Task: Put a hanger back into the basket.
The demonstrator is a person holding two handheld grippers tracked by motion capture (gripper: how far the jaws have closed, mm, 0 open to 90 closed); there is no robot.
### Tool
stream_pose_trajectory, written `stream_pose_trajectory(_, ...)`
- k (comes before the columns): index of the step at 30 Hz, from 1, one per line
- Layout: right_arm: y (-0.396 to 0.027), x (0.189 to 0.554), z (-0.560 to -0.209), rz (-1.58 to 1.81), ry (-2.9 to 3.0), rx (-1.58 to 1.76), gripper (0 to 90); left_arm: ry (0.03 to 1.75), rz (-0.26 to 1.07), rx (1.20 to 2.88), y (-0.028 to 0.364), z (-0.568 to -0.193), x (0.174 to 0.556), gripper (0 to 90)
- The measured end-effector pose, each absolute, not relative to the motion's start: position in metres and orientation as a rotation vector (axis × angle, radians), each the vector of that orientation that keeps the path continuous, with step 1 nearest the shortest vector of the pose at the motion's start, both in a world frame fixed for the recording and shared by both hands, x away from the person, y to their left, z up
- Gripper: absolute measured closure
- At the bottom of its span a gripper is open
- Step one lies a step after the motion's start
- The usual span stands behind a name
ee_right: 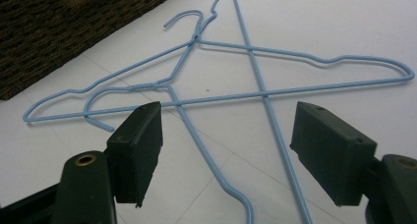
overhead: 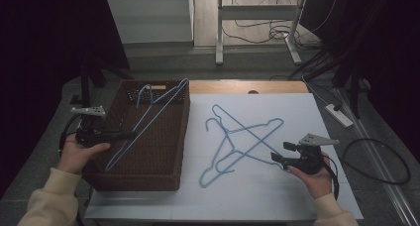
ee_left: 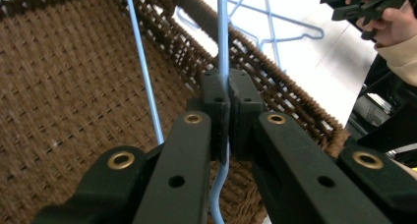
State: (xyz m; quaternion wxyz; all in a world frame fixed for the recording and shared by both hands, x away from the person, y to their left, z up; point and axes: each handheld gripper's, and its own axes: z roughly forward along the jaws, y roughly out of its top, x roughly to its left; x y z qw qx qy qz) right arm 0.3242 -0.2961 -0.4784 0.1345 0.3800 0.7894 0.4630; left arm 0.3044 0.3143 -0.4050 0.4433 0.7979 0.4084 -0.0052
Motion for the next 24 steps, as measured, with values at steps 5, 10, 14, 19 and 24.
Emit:
stream_pose_trajectory(5, -0.295, 0.325, -0.48, 1.335, 2.297, 1.102, 28.3, 1.045, -0.032, 1.992, 0.319, -0.415, 0.308, 87.1)
stream_pose_trajectory(10, -0.293, 0.325, -0.481, 1.327, 2.308, 1.1, 28.2, 1.084, -0.057, 2.008, 0.321, -0.428, 0.313, 87.1)
stream_pose_trajectory(14, -0.292, 0.325, -0.482, 1.319, 2.317, 1.098, 28.2, 1.128, -0.058, 2.032, 0.321, -0.436, 0.318, 87.1)
stream_pose_trajectory(19, -0.292, 0.325, -0.482, 1.312, 2.322, 1.098, 28.1, 1.26, 0.002, 2.039, 0.322, -0.444, 0.325, 87.2)
stream_pose_trajectory(24, -0.291, 0.325, -0.483, 1.309, 2.325, 1.097, 28.1, 1.373, 0.121, 2.088, 0.321, -0.445, 0.328, 87.2)
